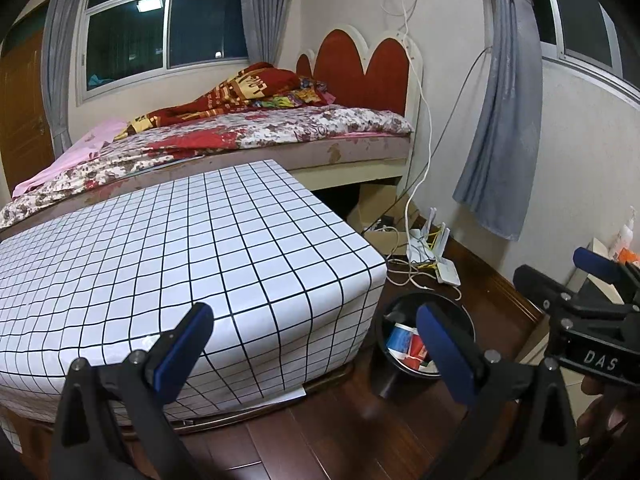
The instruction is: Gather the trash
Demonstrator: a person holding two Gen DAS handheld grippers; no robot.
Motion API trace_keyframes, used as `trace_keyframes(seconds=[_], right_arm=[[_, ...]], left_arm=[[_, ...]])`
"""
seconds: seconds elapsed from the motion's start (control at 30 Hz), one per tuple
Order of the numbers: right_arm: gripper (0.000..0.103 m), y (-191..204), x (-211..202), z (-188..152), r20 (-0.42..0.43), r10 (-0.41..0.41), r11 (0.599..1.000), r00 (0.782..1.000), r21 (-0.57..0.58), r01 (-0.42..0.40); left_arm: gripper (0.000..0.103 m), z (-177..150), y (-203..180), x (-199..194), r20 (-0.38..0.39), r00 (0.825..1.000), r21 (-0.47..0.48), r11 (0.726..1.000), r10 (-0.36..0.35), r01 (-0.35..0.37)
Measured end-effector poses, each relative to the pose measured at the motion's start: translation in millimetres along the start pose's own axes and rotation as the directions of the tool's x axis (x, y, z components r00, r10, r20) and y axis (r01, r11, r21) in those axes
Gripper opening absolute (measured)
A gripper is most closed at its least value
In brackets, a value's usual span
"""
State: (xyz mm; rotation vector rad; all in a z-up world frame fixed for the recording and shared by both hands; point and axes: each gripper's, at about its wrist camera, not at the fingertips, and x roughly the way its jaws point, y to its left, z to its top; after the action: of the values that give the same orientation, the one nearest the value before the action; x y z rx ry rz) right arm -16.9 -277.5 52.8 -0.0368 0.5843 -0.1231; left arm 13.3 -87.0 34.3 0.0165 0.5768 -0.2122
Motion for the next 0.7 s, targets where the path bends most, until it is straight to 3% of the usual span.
trace_keyframes(seconds=[0.7], right_arm=[[0.102,-1.8,1.0,-3.4,-0.009,-0.002,1.000,1.000,0.012,0.002]], left_arm=[[0.102,-0.3,-1.1,1.8,-0.012,1.000,-0.004,1.000,-0.019,0.019]])
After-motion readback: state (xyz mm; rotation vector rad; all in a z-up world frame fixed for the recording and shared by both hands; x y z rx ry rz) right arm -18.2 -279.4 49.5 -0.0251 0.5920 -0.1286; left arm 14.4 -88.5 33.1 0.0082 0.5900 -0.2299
